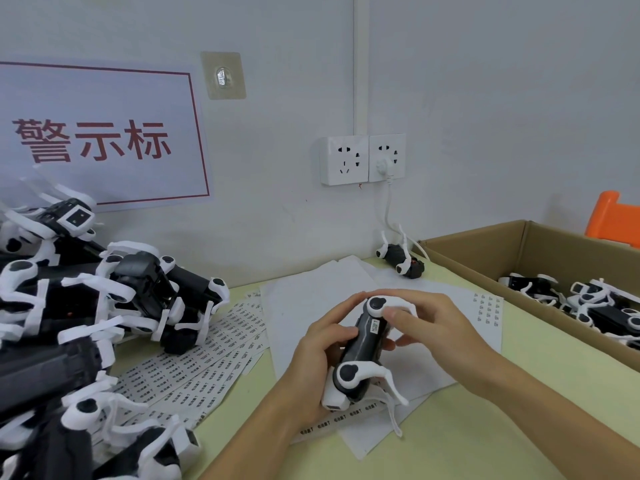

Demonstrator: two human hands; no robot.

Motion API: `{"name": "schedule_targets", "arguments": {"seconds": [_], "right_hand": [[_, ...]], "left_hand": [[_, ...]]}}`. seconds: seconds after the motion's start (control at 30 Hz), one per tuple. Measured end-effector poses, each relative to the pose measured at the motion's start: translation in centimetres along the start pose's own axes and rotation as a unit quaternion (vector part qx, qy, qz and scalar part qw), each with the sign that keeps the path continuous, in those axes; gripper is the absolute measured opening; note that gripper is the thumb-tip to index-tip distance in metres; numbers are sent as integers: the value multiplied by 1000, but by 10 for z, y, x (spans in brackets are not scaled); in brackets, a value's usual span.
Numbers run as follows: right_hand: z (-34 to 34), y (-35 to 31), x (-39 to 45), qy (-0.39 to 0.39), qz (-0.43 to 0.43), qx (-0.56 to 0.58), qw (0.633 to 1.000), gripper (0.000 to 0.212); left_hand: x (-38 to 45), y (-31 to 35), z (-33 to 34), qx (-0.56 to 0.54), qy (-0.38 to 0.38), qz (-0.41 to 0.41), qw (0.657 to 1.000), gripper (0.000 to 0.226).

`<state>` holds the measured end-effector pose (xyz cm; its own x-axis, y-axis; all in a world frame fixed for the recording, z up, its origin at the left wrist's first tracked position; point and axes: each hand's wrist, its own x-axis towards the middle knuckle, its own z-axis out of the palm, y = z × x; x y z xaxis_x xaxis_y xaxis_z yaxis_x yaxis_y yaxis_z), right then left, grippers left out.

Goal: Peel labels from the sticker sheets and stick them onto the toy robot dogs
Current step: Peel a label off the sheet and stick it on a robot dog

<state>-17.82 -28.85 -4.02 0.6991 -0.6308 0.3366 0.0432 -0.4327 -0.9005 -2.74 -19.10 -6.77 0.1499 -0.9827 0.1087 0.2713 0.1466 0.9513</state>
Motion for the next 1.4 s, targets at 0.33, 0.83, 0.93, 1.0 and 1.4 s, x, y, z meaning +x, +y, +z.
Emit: {"name": "schedule_targets", "arguments": {"seconds": [0.33,0.83,0.93,1.0,1.4], "right_hand": [[-2,10,8,114,100,103,983,27],[4,23,4,153,40,93,983,47],[3,26,4,160,35,76,984,45],[2,27,4,161,30,64,984,44],[0,29,3,157,-22,33,987,44]], "left_hand": [[4,0,-6,-152,137,32,978,51],[14,-15,-4,-4,261,90,961,34],[14,-15,-5,22,266,96,959,39],[15,-17,-6,33,265,98,959,43],[17,-22,-7,54,256,95,960,31]]}}
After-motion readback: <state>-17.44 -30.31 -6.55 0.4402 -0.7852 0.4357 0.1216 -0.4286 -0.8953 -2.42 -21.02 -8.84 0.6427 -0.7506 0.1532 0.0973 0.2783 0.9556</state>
